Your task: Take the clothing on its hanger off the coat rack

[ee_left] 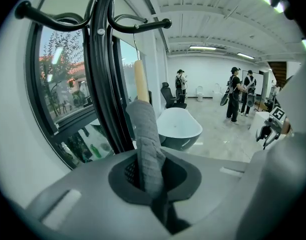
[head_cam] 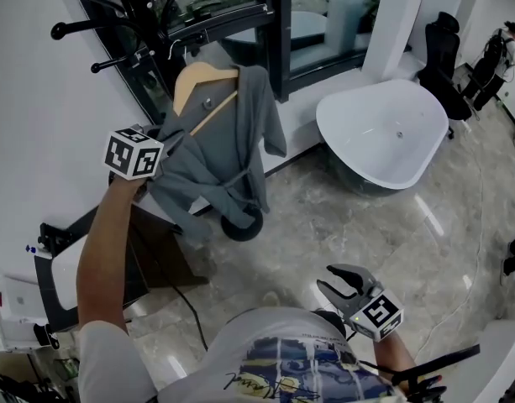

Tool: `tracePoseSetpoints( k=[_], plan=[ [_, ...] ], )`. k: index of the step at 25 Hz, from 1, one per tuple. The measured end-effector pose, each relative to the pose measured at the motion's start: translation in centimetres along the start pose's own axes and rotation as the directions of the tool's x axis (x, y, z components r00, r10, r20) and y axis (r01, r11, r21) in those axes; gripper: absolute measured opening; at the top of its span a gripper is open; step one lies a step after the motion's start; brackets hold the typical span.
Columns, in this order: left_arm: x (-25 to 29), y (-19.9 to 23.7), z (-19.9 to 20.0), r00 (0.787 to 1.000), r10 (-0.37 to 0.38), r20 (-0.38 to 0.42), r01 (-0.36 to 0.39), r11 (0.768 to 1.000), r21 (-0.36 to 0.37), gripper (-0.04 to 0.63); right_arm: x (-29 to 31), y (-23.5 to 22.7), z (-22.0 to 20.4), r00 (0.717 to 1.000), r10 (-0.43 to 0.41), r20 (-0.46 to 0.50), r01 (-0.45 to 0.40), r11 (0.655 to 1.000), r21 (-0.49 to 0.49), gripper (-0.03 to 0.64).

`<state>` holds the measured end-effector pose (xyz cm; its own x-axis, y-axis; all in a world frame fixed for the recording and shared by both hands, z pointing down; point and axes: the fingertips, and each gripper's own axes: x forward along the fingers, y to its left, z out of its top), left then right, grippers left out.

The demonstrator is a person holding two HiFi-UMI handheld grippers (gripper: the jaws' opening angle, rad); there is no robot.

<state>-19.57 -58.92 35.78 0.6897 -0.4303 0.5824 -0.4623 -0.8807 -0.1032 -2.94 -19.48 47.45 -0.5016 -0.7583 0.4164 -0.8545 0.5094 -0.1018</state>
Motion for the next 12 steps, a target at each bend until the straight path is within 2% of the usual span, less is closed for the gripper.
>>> tracePoseSetpoints(
  k=[7,12],
  plan=[
    [-0.4,-0.2,0.4,0.999,0.021,-0.026,-0.022,0.999,-0.038,0.005,-1.1,-1.0,-0.6,1.0,-0.011,-0.007,0.011,1.0,0.007,0.144],
    [-1.1,-1.1,2.0,0.999,0.037,-0.021,-0.038,0.999,-0.011,0.005,-2.1,-1.7,-1.3,1.0,0.009,-0.002,-0.009,1.0,0.009,0.144]
  ],
)
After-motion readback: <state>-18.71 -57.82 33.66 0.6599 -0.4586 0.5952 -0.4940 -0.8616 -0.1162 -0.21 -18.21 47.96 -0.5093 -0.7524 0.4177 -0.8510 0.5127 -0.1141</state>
